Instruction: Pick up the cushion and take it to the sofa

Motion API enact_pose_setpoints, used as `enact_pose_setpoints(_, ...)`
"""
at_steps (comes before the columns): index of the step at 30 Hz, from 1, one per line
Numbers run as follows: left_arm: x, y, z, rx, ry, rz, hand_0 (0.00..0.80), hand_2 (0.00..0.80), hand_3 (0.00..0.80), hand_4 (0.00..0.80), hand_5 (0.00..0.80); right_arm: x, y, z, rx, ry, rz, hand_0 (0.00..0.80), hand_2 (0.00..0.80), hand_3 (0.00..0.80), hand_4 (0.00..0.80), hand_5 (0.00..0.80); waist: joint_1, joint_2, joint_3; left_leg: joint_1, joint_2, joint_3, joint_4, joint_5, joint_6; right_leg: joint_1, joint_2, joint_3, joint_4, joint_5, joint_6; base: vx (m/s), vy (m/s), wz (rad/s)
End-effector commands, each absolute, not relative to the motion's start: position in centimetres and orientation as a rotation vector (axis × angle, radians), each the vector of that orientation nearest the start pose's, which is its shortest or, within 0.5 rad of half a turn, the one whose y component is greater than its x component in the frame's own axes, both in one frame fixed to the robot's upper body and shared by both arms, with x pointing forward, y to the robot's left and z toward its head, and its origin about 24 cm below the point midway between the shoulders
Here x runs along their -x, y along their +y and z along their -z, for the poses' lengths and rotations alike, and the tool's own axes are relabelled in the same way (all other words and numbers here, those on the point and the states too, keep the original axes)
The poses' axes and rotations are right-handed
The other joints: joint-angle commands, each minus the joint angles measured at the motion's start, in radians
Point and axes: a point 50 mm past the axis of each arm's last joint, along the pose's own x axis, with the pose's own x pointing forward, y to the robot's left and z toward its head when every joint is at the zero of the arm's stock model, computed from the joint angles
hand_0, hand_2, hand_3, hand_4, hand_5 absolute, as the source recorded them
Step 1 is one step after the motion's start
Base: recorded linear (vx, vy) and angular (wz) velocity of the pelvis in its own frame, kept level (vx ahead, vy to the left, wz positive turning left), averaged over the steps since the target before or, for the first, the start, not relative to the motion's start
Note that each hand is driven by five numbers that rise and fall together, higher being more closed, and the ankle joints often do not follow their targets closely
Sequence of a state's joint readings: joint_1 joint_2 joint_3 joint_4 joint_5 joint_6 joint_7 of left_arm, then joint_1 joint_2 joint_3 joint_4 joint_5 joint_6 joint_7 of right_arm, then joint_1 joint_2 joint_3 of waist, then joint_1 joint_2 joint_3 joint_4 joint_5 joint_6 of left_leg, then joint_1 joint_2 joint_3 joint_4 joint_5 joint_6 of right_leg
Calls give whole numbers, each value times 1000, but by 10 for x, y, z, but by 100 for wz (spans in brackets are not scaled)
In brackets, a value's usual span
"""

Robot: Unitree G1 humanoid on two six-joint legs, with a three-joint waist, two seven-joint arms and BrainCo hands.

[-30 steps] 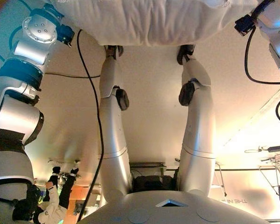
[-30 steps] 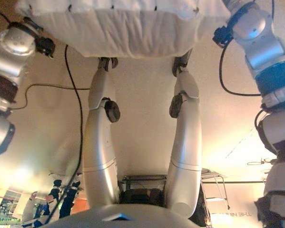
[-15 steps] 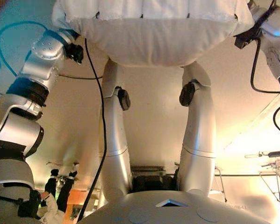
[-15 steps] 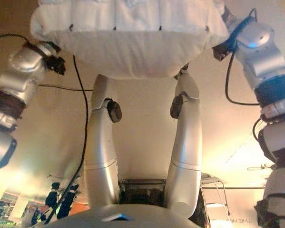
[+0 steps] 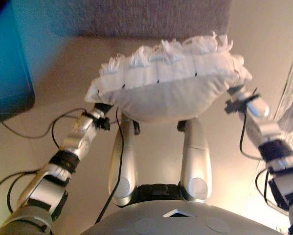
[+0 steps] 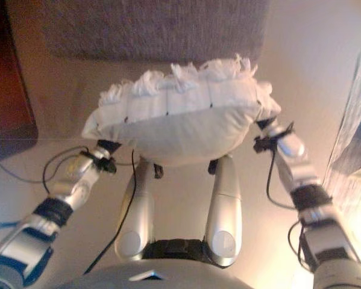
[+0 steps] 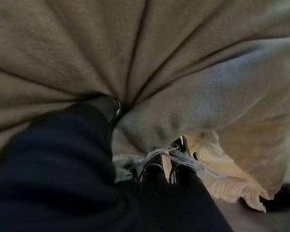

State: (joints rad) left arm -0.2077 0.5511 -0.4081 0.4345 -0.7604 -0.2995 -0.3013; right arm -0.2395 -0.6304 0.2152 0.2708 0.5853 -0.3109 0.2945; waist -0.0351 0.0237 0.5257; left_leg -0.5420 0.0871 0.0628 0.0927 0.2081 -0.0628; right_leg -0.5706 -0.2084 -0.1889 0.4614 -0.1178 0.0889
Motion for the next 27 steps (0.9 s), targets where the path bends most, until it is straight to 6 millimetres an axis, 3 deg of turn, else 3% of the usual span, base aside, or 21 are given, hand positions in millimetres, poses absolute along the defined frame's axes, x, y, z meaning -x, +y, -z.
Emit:
enact_pose_setpoints(1, -264, 143, -63, 254, -179, 695, 800, 800, 800, 800, 800, -276, -185, -123, 68, -419, -563, 800, 800, 800, 800, 800, 25, -30, -102, 94, 37, 56, 117, -205, -21, 142, -37, -42, -209, 103, 67, 61, -33, -5)
enact_pose_setpoints(11, -236, 146, -62, 386, -224, 582, 800, 800, 800, 800, 800, -244, -179, -119, 39, -434, -533, 800, 800, 800, 800, 800, 28, -43, -381, 511, 77, 87, -87, -214, -23, 555, 10, -81, -415, 87, 49, 183, -26, -7)
enact_pose_setpoints(18, -222, 162, -88, 431, -382, 499, 800, 800, 800, 800, 800, -220, -184, -144, 3, -573, -532, 800, 800, 800, 800, 800, 23, -44, -446, 642, 86, 105, -166, -227, -23, 675, 24, -91, -483, 82, 44, 83, -21, 1)
enact_pose_setpoints(27, -221, 148, -103, 456, -430, 517, 800, 800, 800, 800, 800, -216, -169, -158, -1, -668, -430, 800, 800, 800, 800, 800, 7, -35, -468, 676, 86, 111, -180, -245, -26, 720, 22, -95, -533, 99, 54, 13, -24, -2)
